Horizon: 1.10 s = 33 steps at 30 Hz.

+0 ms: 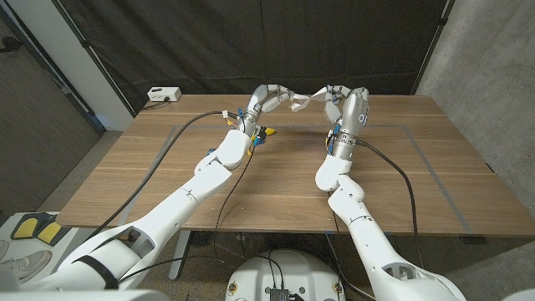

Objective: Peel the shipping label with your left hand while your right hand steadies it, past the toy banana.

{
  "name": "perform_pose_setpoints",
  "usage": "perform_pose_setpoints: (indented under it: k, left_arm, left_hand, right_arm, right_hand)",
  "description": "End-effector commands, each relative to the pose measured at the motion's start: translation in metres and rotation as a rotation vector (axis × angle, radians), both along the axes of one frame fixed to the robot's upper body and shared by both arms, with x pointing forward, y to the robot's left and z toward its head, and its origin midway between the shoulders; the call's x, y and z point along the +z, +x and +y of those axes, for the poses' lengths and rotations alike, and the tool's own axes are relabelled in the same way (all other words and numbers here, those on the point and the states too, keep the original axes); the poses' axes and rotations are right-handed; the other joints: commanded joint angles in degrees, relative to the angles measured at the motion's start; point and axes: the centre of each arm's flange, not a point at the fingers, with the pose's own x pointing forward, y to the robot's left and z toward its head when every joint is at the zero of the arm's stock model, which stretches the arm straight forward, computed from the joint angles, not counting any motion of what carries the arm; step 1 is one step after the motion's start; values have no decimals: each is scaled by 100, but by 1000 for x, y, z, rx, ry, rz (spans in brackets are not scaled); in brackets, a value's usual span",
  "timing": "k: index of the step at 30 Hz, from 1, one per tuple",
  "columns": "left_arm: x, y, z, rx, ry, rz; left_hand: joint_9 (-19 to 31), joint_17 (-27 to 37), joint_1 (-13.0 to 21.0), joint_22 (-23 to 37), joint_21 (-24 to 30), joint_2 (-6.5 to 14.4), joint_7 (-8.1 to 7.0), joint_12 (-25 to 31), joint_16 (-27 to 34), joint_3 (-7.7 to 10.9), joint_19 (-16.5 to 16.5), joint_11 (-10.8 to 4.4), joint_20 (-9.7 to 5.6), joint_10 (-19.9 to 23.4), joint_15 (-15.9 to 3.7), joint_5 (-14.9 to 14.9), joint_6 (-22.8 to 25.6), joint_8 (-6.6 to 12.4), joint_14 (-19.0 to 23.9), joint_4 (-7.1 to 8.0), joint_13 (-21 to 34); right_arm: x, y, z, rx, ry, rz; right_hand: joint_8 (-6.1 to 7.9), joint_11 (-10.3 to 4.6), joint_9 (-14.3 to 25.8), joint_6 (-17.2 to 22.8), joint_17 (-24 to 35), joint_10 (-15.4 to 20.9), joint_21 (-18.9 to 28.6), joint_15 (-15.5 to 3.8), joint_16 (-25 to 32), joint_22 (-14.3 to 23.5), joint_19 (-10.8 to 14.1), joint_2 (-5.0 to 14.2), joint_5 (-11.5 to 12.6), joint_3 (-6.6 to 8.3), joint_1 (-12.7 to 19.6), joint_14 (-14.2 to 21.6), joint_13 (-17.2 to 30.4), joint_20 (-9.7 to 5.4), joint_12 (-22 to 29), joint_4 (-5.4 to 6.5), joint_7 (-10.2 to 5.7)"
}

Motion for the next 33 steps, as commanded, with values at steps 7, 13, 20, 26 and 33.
perform_pose_setpoints:
  k: [7,13,20,26,33]
  left_arm:
    - [-2,-1,7,-3,-38,-17]
    - [-2,-1,7,-5,-46,-20]
    - [-2,-3,9,-6,-51,-46]
    - [-3,-5,11,-40,-44,-67]
    - [-7,-10,17,-99,-25,-85]
  left_hand:
    - [-13,25,-49,-96,124,-127,-89,-83,-23,781,-28,-422,-28,466,-913,82,160,1793,127,538,13]
    - [-129,29,-93,-217,219,-208,-52,-129,-29,953,-11,-421,-27,507,-914,107,182,1823,166,562,27]
    - [-595,48,-119,-332,408,-287,-305,-292,-32,1151,-68,-451,41,416,-918,6,183,1673,220,550,-85]
    - [-503,128,-787,-247,631,-752,-441,-644,-136,859,-734,-410,200,-517,-796,-352,-1238,1429,-425,767,-147]
    - [-1282,48,-1566,-457,370,-1097,-209,-1228,-215,122,-1701,153,542,-2107,-134,-1432,-3920,-64,-1987,833,-727]
  right_arm:
    - [-8,3,6,-3,100,16]
    - [-9,3,9,-8,100,19]
    - [-9,2,9,10,87,7]
    - [-11,0,7,27,67,-1]
    - [-14,-6,7,75,45,2]
  right_hand:
    - [-33,-42,33,-17,-26,7,61,-437,28,-17,-15,79,3,-25,27,19,10,-137,-14,-19,13]
    - [-50,-43,20,-7,-30,7,72,-438,39,-28,-12,85,-2,-32,31,22,26,-134,-18,-20,6]
    - [-143,-80,-44,-86,-160,-53,55,-440,-53,-74,17,72,-9,-60,-6,-65,-128,-135,-167,-5,-146]
    - [-533,-86,-114,-948,-667,-935,-114,-401,-617,-240,-175,-74,-132,-369,-721,-667,-307,-2,-608,229,-268]
    - [-1229,408,-609,-3977,-2289,-3406,-694,150,-2453,-441,-619,-450,-298,-551,-2493,-2037,-1211,339,-2068,623,-230]
